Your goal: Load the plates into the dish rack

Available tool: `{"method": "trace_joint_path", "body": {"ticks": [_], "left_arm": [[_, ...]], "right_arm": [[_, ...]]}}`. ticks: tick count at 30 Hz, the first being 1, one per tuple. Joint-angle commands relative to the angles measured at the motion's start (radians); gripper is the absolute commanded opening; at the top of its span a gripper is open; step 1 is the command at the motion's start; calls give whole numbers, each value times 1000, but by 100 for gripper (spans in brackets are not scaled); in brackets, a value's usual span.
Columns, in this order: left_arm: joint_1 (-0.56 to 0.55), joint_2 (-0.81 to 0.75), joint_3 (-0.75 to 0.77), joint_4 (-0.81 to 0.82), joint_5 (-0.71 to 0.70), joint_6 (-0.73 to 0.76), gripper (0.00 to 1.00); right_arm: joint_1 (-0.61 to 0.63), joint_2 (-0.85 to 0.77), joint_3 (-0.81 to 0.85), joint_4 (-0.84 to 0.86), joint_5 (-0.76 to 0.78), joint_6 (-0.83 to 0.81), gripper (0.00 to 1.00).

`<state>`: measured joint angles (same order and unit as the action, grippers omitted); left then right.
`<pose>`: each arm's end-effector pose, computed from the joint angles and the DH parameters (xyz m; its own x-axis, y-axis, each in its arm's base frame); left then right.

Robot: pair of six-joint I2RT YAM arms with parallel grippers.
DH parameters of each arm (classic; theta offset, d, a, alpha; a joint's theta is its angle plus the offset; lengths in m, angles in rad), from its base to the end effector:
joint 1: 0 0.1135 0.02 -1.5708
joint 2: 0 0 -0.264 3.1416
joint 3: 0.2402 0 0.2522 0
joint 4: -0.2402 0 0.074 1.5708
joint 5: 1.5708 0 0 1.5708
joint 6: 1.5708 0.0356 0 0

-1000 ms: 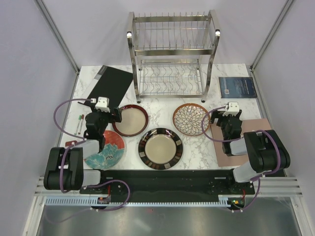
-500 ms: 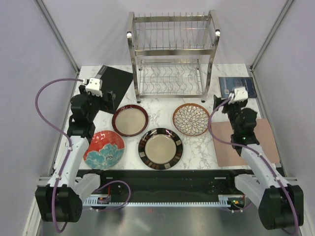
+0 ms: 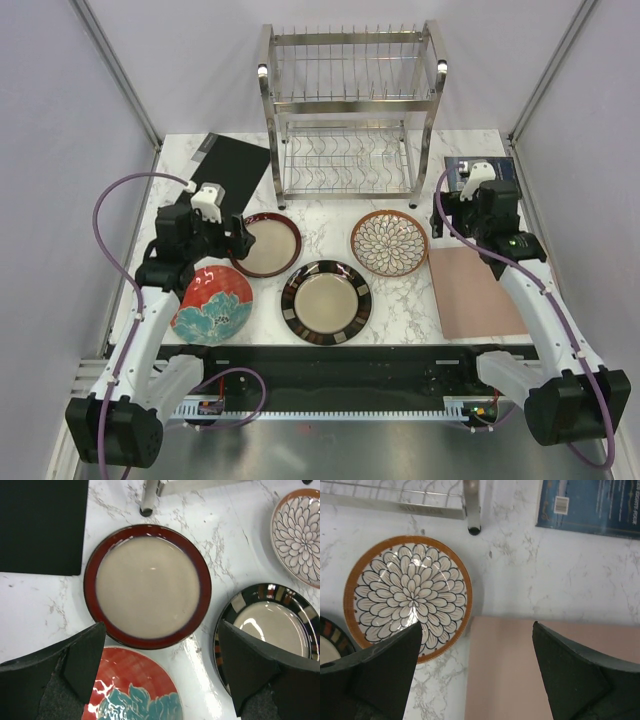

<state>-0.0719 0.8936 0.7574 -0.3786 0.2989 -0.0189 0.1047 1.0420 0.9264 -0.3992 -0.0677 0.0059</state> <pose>0.1982 -0.0248 0.2922 -0.4971 0.0177 -0.8675 0.3150 0.9353 -0.1614 0.2309 0.0267 0.3189 -0.4906 -0.0456 -0.8702 -0.1599 0.9864 0.0384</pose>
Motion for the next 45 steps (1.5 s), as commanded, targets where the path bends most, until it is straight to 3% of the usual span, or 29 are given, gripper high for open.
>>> {"method": "trace_joint_path", "body": {"ticks": [1,4,7,12,16,21,30,35,45], "left_arm": [[-15,-9,26,-107,91,-32,100],[-81,54,48,-187,130,-71,100],[-143,113,59,-194,222,-88,100],[-221,191,106,-230,266,-76,100],[-252,252,123,-233,312,-108,91],[-241,350,142,-273,249,-208,87],[-230,360,-71,-207,186,-430,74],[-235,427,-98,-120,200,-441,63],[-272,617,-58,-19,235,-418,56]], "right_arm": [[4,-17,91,-234,150,36,98],[4,-19,120,-338,-27,-38,98],[4,-45,82,-363,-396,-147,98],[-14,13,36,-258,-601,96,98],[-25,41,-27,-202,-668,193,98],[-20,87,-145,-164,-716,279,98],[72,193,-225,-32,-702,353,98],[141,223,-314,129,-681,434,98],[167,280,-400,299,-649,525,98]]}}
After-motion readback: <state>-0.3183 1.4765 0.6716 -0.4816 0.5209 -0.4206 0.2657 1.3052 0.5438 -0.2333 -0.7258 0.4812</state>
